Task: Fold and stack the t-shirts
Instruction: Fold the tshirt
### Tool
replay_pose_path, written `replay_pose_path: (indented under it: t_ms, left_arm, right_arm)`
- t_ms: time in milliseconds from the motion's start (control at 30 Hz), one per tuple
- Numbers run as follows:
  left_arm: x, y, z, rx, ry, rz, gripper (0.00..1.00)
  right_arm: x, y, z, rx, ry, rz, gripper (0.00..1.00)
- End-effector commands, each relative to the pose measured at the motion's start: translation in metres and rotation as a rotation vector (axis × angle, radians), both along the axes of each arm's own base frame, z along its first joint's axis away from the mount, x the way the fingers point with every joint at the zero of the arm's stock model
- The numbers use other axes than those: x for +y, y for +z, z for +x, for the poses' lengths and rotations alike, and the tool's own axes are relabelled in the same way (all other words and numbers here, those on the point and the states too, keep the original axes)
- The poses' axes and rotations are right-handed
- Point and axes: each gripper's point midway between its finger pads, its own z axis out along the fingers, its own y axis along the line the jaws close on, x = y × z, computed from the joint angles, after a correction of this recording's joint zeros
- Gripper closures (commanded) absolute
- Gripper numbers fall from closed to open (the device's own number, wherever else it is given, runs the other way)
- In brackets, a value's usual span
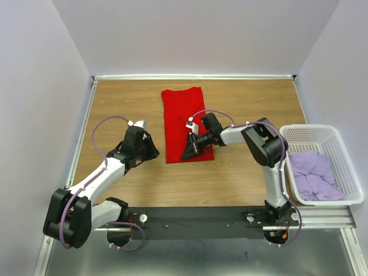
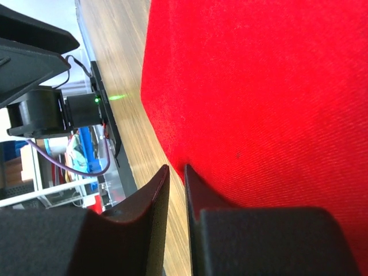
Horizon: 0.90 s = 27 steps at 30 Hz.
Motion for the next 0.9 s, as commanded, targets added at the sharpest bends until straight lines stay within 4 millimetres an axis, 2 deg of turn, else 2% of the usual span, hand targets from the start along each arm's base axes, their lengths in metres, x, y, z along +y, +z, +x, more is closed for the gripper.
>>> replay_pose_path:
  t_ms: [0,33,100,133,167,267,300,367,400,467,500,567,600,700,867]
  left_arm:
    - [0.006,0.011,0.006,-0.037,0.013,0.031,0.62]
    - [0.005,0.010,0.005,-0.035,0.008,0.029,0.60]
    - [0.003,0.009,0.004,-0.030,-0.001,0.029,0.59]
    - [0.002,0.008,0.004,-0.029,-0.005,0.031,0.57]
    - [0.001,0.007,0.004,-0.025,-0.008,0.036,0.56]
    - [-0.005,0.006,0.003,-0.022,-0.025,0.048,0.53]
    - [-0.007,0.006,0.003,-0.018,-0.031,0.051,0.51]
    - [-0.012,0.005,0.001,-0.014,-0.046,0.066,0.45]
    - [-0.016,0.006,0.001,-0.011,-0.053,0.067,0.41]
    - [-0.017,0.006,0.001,-0.015,-0.044,0.095,0.37]
    - [-0.018,0.005,0.000,-0.008,-0.043,0.100,0.36]
    - [-0.016,0.004,0.001,-0.006,-0.031,0.110,0.32]
    - [-0.015,0.002,0.000,0.001,-0.027,0.120,0.30]
    - [-0.013,-0.002,-0.001,0.014,-0.030,0.149,0.29]
    - [-0.014,-0.005,0.001,0.025,-0.037,0.166,0.28]
  right_arm:
    - [-0.012,-0.025,0.008,-0.073,-0.054,-0.103,0.74]
    - [-0.010,-0.008,0.011,-0.107,-0.064,-0.086,0.72]
    - [-0.015,0.004,0.015,-0.143,-0.101,-0.105,0.66]
    - [-0.015,0.023,0.019,-0.179,-0.123,-0.093,0.63]
    - [-0.023,0.022,0.021,-0.186,-0.159,-0.140,0.59]
    - [-0.038,0.033,0.027,-0.225,-0.225,-0.226,0.54]
    - [-0.052,0.036,0.030,-0.250,-0.273,-0.307,0.51]
    - [-0.071,0.037,0.033,-0.280,-0.327,-0.408,0.47]
    - [-0.090,0.038,0.036,-0.301,-0.384,-0.509,0.44]
    - [-0.107,0.038,0.035,-0.302,-0.428,-0.598,0.41]
    - [-0.122,0.034,0.032,-0.293,-0.454,-0.674,0.40]
    - [-0.130,0.032,0.028,-0.275,-0.468,-0.722,0.36]
    - [-0.140,0.028,0.025,-0.266,-0.477,-0.779,0.35]
    - [-0.154,0.023,0.023,-0.260,-0.523,-0.872,0.34]
    - [-0.155,0.019,0.026,-0.237,-0.566,-0.902,0.36]
